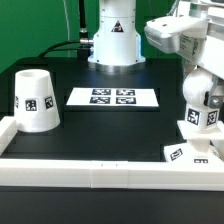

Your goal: Assemble lamp

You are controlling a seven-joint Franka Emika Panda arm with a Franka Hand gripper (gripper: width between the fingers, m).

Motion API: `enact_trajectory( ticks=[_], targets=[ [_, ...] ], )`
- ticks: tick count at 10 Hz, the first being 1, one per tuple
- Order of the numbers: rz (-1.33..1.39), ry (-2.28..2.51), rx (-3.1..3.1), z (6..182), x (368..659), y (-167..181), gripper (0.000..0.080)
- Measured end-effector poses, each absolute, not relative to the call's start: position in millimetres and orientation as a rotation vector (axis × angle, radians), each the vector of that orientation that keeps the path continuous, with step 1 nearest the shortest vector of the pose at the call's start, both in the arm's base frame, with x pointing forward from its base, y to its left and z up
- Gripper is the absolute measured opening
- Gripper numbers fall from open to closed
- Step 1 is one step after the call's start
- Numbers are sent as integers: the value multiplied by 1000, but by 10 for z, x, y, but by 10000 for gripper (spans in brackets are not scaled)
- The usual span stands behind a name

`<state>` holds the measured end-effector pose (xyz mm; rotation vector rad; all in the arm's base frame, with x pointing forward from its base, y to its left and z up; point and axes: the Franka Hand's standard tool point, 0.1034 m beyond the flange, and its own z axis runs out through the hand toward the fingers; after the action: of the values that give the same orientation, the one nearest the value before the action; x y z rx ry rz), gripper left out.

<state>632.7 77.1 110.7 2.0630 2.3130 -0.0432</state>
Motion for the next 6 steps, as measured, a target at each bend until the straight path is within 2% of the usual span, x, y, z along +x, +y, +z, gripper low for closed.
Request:
enact_trajectory(
  ticks=[6],
  targets=[
    [-29,1709,2615,1111,6317,748,577]
  ],
)
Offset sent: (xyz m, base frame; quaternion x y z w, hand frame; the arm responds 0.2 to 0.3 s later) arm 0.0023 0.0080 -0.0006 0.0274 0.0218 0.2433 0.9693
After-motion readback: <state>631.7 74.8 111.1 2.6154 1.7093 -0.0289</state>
